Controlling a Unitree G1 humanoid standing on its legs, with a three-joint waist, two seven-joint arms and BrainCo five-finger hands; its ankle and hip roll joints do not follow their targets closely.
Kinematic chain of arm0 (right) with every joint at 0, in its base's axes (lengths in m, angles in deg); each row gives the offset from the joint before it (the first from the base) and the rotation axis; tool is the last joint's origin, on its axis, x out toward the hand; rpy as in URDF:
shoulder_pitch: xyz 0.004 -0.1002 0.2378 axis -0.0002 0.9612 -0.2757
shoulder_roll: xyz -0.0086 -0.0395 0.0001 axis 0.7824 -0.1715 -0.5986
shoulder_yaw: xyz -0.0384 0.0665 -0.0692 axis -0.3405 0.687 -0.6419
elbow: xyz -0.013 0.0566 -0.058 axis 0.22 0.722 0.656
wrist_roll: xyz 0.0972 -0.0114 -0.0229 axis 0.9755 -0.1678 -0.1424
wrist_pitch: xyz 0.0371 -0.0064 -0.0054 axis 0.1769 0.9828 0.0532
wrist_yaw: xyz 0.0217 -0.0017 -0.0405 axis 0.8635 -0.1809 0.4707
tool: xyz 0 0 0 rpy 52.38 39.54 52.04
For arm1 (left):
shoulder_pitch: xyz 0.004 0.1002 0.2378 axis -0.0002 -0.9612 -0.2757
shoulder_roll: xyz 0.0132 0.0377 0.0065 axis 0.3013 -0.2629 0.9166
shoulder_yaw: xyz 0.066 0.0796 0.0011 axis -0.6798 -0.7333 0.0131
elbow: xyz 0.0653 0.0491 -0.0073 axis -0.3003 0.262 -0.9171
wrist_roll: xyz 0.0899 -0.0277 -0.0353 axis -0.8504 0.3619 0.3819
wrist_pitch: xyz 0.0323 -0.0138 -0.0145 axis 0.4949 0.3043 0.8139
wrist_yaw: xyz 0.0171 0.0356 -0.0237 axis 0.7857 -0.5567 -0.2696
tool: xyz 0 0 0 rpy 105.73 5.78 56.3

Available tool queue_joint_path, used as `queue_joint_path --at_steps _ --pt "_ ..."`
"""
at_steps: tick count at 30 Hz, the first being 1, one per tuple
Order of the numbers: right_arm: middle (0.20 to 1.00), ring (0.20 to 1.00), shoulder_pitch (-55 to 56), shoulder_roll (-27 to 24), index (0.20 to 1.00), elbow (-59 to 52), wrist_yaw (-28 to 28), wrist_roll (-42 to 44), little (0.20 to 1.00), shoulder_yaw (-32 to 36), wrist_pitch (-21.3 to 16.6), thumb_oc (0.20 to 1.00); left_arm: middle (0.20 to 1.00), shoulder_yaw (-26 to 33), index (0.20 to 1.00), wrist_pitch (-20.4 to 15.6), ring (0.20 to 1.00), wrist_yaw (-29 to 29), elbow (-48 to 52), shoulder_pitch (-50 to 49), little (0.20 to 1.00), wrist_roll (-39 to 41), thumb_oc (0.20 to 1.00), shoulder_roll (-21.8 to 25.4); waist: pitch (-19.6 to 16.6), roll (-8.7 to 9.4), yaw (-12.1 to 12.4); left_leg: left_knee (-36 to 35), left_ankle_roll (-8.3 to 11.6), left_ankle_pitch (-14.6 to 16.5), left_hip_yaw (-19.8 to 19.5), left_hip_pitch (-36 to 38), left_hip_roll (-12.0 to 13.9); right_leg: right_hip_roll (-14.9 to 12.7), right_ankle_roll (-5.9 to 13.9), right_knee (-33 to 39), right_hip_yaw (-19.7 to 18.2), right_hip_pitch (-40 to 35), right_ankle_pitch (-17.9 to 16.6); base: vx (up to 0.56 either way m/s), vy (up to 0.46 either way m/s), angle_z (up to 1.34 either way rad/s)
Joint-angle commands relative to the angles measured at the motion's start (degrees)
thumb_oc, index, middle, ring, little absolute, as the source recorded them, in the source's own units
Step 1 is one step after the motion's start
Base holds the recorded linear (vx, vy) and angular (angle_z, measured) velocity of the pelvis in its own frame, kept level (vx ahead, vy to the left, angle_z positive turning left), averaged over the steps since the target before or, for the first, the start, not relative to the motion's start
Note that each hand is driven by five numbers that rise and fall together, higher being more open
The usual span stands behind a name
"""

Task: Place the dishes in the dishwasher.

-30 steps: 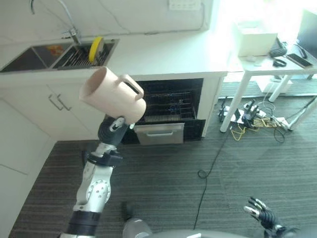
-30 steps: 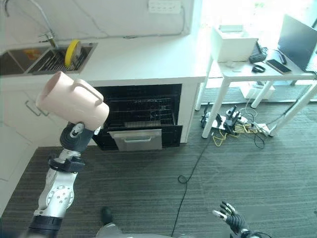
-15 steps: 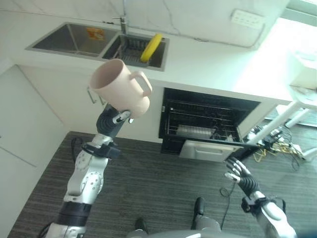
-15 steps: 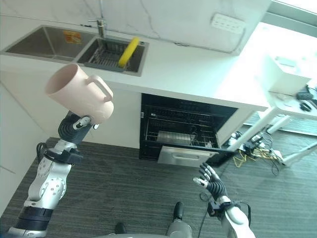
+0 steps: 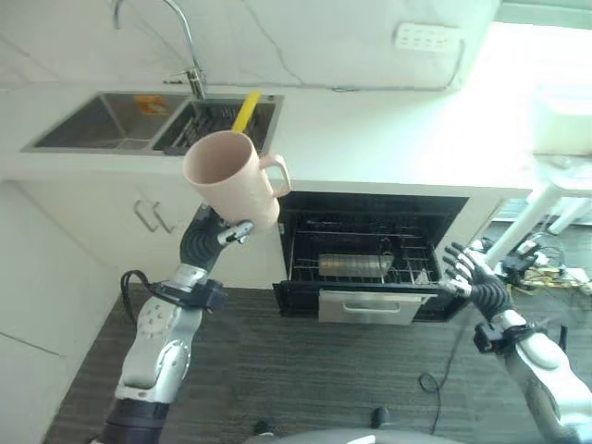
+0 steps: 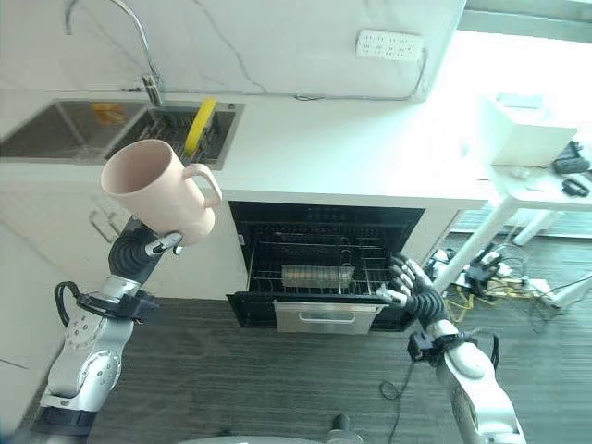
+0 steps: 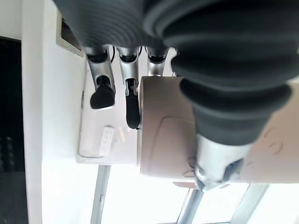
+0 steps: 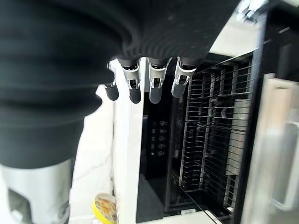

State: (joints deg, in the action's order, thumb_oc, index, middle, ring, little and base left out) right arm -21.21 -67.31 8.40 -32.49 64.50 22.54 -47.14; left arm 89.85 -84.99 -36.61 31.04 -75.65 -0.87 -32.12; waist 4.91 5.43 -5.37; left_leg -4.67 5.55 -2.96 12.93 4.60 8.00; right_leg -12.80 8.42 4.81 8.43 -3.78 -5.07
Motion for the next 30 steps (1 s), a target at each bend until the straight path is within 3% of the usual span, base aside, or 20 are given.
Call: queue_joint_path --at_steps 1,3,5,6,9,12,15,18,22,25,30 --pt "1.000 1.000 -11.14 -2.12 1.000 -4.52 2.18 1.72 1.000 -0.53 -4.77 1.000 0.200 2.20 0.200 -3.35 0.200 4.13 4.17 2.82 0.200 -2.14 0.200 2.19 0.40 -3.34 3.11 -0.33 2.34 0.16 2.51 2.72 5.65 -6.14 4.69 0.19 6.76 -0.73 -5.16 -0.08 -0.734 -0.52" --pt "1.000 1.000 -12.16 -3.62 1.000 -7.19 2.54 4.62 1.000 0.01 -3.23 1.000 0.200 2.90 0.200 -2.59 0.200 5.45 4.39 2.04 0.200 -1.16 0.200 2.39 -0.36 -3.85 2.94 -0.33 3.78 -0.99 4.03 2.44 8.52 -4.01 4.85 0.19 6.38 0.36 -2.28 -0.05 -0.602 -0.55" --pt "1.000 1.000 -12.54 -3.73 1.000 -7.55 2.62 3.98 1.000 0.03 -2.92 1.000 0.200 2.71 0.200 -2.23 0.200 5.49 4.69 1.81 0.200 -1.24 0.200 2.04 -0.39 -4.14 2.96 -0.33 4.51 -2.00 4.64 1.92 9.50 -3.07 4.31 0.19 6.13 0.38 -1.65 -0.03 -0.296 -0.18" --pt "1.000 1.000 -15.31 -5.46 1.000 -6.93 1.39 2.96 1.000 -0.70 -3.89 1.000 0.200 0.07 0.200 -1.98 0.200 6.31 3.26 2.42 0.200 -2.88 0.200 0.98 -0.08 -4.75 3.14 0.03 5.40 -4.22 6.22 1.25 10.50 -0.84 2.98 0.19 6.34 -0.17 -0.59 -0.06 -0.295 -0.09" --pt "1.000 1.000 -18.59 -8.29 1.000 -6.60 -0.88 3.48 1.000 -1.80 -6.37 1.000 0.200 -3.80 0.200 -2.36 0.200 6.54 0.32 5.12 0.200 -2.84 0.200 0.59 0.23 -5.18 2.77 -0.33 5.96 -5.81 6.47 -0.55 10.84 -1.07 3.25 0.19 8.26 -0.82 -0.64 -0.05 -0.036 0.07" --pt "1.000 1.000 -21.92 -8.86 1.000 -7.39 -0.10 2.94 1.000 -2.73 -7.96 1.000 0.200 -7.52 0.200 -1.36 0.200 7.98 -2.53 8.71 0.200 -6.35 0.200 0.24 -0.02 -5.75 1.93 -0.33 5.56 -4.55 4.31 -0.45 10.54 -1.97 3.56 0.19 7.83 -0.69 -1.10 -0.01 0.133 -0.02" --pt "1.000 1.000 -23.61 -9.01 1.000 -8.16 -0.56 2.29 1.000 -2.51 -8.78 1.000 0.200 -9.62 0.200 2.15 0.200 7.87 -5.24 10.96 0.200 -9.32 0.200 0.54 -0.92 -5.70 2.17 -0.33 5.66 -3.91 3.80 -0.13 10.17 -3.48 4.32 0.19 9.09 -1.06 -1.60 0.02 0.088 -0.03" --pt "1.000 1.000 -24.62 -8.83 1.000 -8.75 -0.63 0.61 1.000 -2.64 -8.53 1.000 0.200 -11.21 0.200 5.00 0.200 7.01 -7.76 11.43 0.200 -11.71 0.200 0.93 -1.53 -5.52 2.47 -0.33 5.48 -3.18 5.17 0.91 9.89 -4.72 4.92 0.19 10.42 -1.29 -2.25 0.03 0.066 -0.06" --pt "1.000 1.000 -30.59 -9.87 1.000 -9.04 -0.08 -1.46 1.000 -5.74 -7.65 1.000 0.200 -17.49 0.200 7.03 0.200 9.82 -15.88 15.62 0.200 -19.61 0.200 1.36 -1.88 -5.21 2.44 -0.33 5.32 -2.68 5.37 1.65 10.26 -5.12 5.32 0.19 9.62 -1.18 -2.29 0.01 -0.015 -0.01" --pt "1.000 1.000 -36.03 -9.56 1.000 -8.27 -2.49 -4.16 1.000 -8.41 -4.39 1.000 0.200 -19.25 0.200 7.17 0.200 12.59 -19.26 18.47 0.200 -24.20 0.200 1.09 -2.12 -5.32 2.64 -0.33 5.61 -2.80 5.53 2.08 10.96 -4.83 5.39 0.19 8.93 -1.79 -1.62 0.04 -0.043 -0.06" --pt "1.000 1.000 -37.73 -8.21 1.000 -7.91 -3.84 -3.88 1.000 -9.52 -2.15 1.000 0.200 -19.12 0.200 7.23 0.200 16.90 -19.75 19.74 0.200 -26.20 0.200 0.50 -2.23 -5.30 2.70 -0.33 5.72 -2.64 5.61 2.55 11.21 -4.77 5.35 0.19 8.38 -2.31 -1.33 0.03 -0.014 -0.02"
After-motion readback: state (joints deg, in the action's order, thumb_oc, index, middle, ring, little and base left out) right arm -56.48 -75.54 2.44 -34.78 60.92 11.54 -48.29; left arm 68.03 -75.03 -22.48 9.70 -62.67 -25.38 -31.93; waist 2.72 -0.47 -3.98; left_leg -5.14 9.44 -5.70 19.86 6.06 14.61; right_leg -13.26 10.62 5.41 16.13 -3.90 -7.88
